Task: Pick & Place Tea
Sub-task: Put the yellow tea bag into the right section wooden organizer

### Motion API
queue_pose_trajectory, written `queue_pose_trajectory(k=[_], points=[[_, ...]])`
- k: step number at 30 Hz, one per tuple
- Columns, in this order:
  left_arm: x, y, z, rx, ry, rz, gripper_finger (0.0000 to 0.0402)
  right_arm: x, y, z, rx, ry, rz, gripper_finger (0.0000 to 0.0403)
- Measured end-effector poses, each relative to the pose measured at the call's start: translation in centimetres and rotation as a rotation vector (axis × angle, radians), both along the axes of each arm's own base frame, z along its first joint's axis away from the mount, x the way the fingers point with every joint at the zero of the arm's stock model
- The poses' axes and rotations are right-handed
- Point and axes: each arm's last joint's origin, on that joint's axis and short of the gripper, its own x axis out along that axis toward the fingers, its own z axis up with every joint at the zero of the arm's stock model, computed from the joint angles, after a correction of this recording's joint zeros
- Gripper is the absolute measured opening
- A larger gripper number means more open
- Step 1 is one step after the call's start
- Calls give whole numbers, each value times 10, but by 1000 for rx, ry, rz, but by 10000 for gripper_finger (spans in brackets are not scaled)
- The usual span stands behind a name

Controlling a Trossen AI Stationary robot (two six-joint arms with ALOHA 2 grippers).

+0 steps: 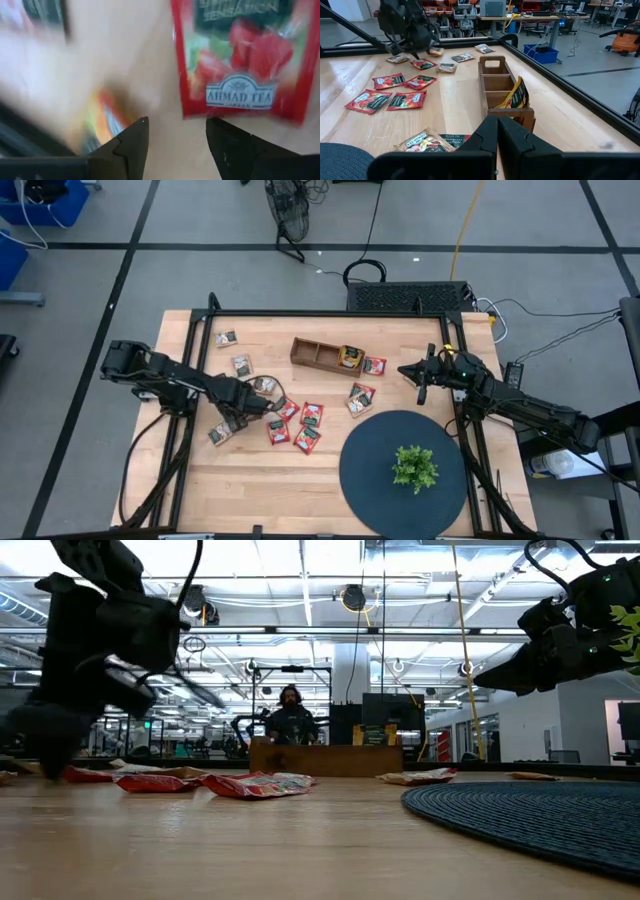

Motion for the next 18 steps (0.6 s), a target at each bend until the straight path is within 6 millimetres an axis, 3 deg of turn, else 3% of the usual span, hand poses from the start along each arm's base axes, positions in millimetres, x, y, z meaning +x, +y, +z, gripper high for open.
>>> queue_pose_trajectory(k=[6, 12, 18], points=[[-9, 6, 10, 52, -61, 94, 200, 0, 0, 0, 0, 0, 0, 0], [-24, 19, 21, 104, -40, 479, 200, 0, 0, 0, 0, 0, 0, 0], [-28, 28, 29, 71, -88, 555, 200, 0, 0, 0, 0, 0, 0, 0]])
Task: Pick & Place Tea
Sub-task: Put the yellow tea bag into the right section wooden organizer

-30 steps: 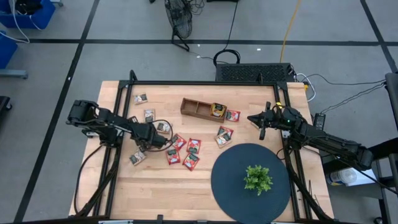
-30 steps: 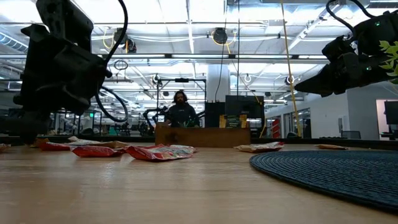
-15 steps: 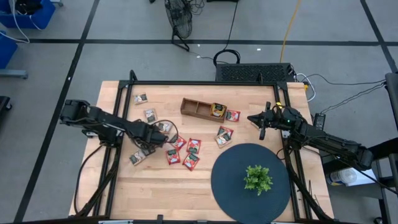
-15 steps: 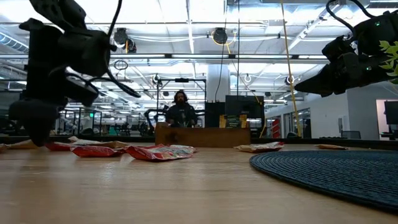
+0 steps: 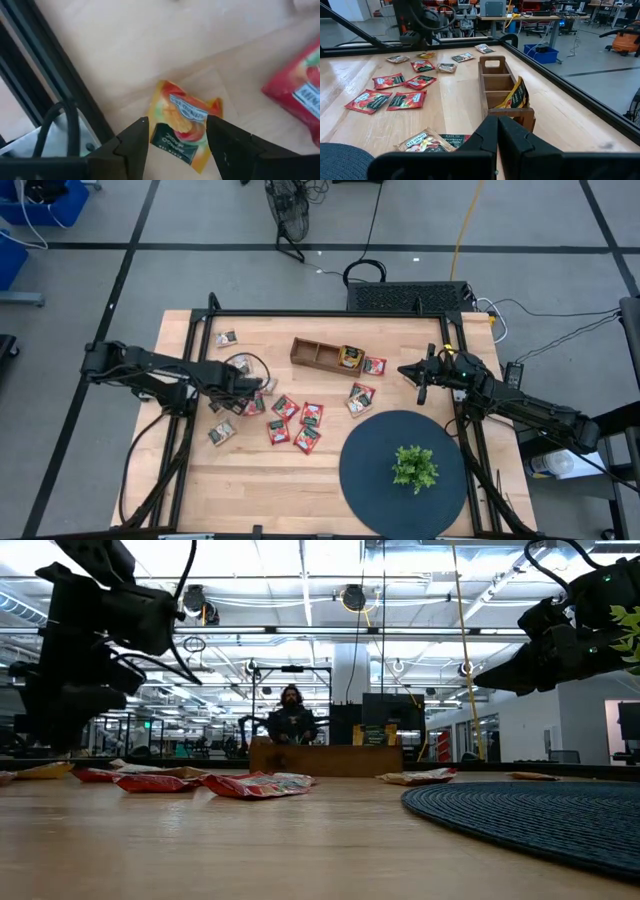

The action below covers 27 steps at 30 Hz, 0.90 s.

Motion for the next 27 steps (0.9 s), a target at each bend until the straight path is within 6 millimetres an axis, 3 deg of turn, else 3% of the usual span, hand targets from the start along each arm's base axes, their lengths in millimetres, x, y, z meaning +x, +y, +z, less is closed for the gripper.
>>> queue_pose_trajectory(k=[13, 27], points=[[12, 3, -2, -68, -124, -21, 200, 0, 0, 0, 0, 0, 0, 0], [1, 2, -17, -75, -81, 55, 200, 0, 0, 0, 0, 0, 0, 0]])
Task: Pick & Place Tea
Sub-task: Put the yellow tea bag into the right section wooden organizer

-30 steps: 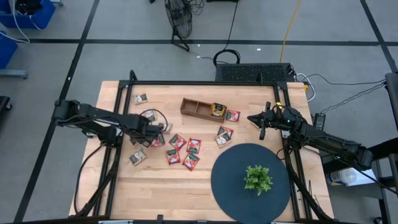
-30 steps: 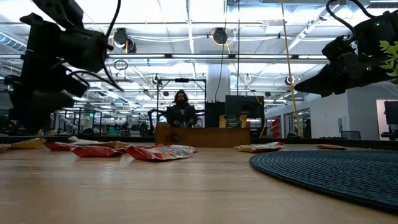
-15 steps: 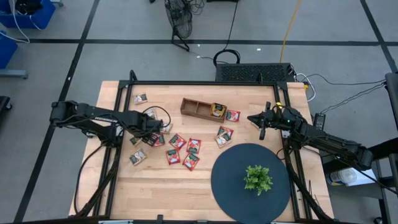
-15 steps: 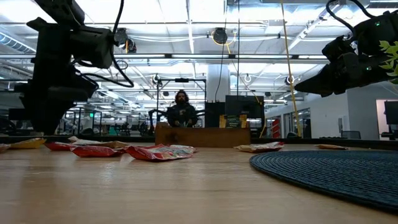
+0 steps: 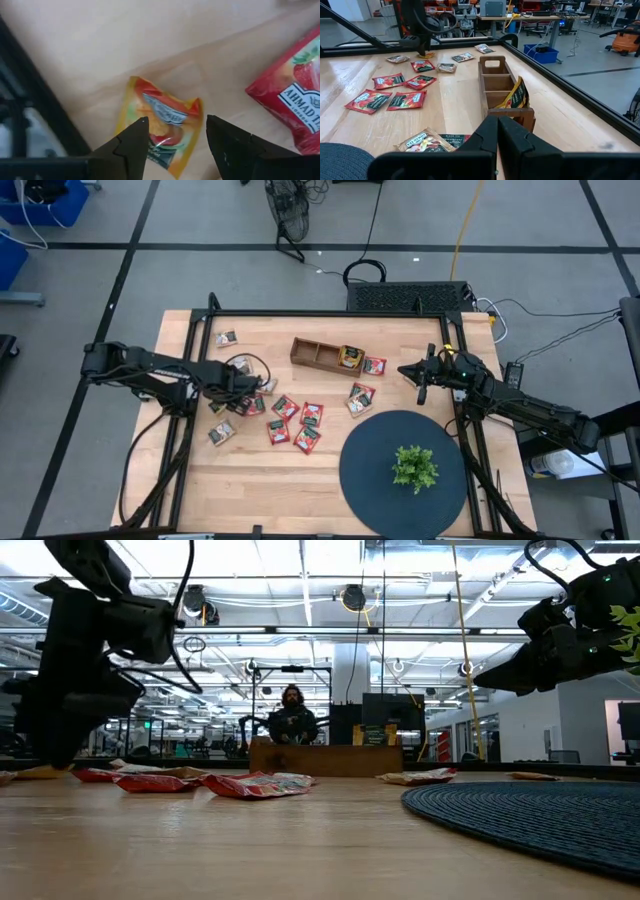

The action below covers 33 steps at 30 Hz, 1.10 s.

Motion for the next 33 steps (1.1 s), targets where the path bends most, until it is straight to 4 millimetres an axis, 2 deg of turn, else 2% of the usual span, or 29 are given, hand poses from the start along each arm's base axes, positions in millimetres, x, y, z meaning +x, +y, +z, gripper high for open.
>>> queue_pose_trajectory(k=[11, 18, 22, 28, 33], points=[[-8, -2, -17, -30, -20, 9, 200, 0, 0, 0, 0, 0, 0, 0], [-9, -2, -18, -25, -20, 24, 196, 0, 0, 0, 0, 0, 0, 0], [-8, -2, -19, -32, -27, 24, 152, 0, 0, 0, 0, 0, 0, 0], [-9, -2, -20, -28, -18, 19, 22, 0, 0, 0, 0, 0, 0, 0], [-9, -2, -20, -27, -19, -17, 8, 0, 0, 0, 0, 0, 0, 0]])
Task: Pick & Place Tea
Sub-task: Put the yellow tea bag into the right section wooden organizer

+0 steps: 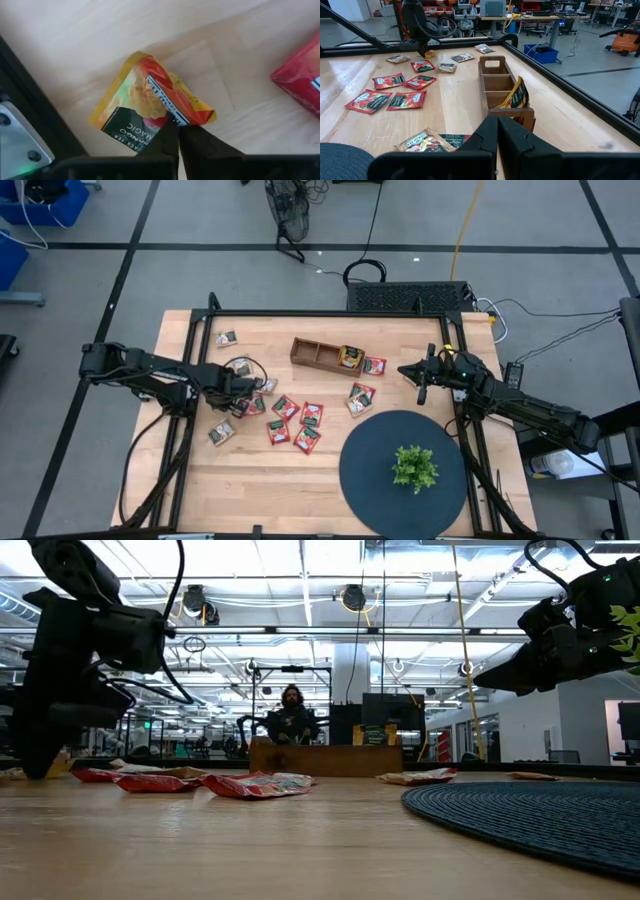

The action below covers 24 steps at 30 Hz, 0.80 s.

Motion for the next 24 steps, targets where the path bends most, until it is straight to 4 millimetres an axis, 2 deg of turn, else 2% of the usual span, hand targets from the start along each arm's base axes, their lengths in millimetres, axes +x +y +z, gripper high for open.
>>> queue_pose_trajectory(k=[5, 14, 20, 24], points=[[9, -6, 9, 57, -16, -98, 3, 0, 0, 0, 0, 0, 0, 0], [49, -32, 58, 277, -209, -401, 2, 0, 0, 0, 0, 0, 0, 0], [68, -53, 85, 598, -234, -806, 1, 0, 0, 0, 0, 0, 0, 0], [86, -69, 83, 744, -117, -1212, 1, 0, 0, 0, 0, 0, 0, 0]])
